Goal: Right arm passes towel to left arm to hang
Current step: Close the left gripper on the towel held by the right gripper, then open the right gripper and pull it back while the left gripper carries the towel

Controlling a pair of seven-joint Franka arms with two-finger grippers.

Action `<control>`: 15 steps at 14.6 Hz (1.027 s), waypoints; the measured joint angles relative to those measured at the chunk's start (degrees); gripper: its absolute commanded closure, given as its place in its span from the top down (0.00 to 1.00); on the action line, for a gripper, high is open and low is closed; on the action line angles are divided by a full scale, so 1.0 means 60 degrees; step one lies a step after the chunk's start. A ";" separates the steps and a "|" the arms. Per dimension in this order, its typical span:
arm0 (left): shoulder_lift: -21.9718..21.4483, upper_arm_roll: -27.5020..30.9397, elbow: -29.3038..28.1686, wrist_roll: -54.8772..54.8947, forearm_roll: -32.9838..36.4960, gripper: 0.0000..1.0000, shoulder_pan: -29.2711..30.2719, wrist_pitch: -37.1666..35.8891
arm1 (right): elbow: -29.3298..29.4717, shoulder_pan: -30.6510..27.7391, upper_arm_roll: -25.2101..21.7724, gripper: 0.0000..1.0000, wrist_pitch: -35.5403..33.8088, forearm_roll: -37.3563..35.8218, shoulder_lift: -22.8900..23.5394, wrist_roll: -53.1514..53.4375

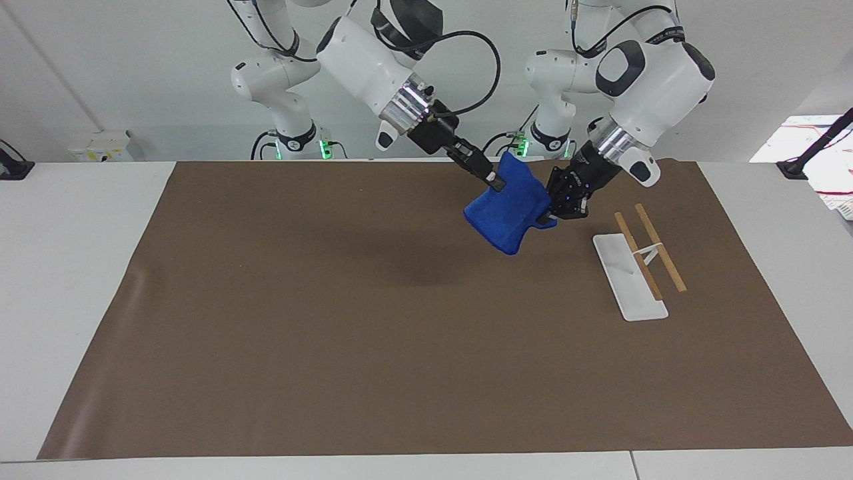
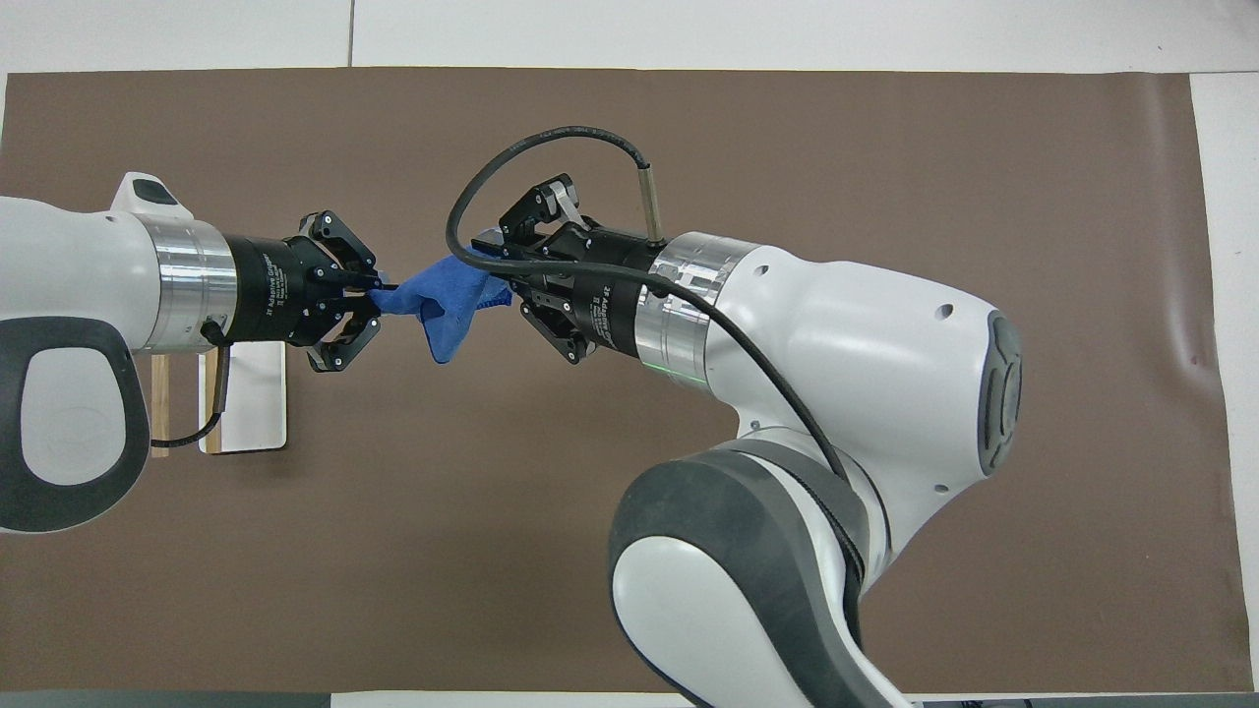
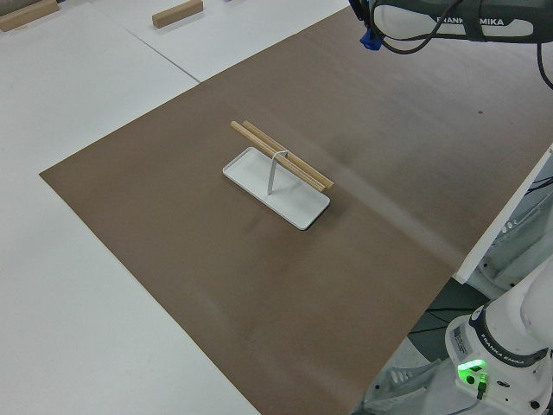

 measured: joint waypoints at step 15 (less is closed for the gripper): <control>-0.0251 0.0046 0.0257 0.4668 0.4377 0.00 0.0959 0.0186 | -0.2569 -0.4011 -0.0139 1.00 -0.2975 -0.5289 -0.1088 -0.9454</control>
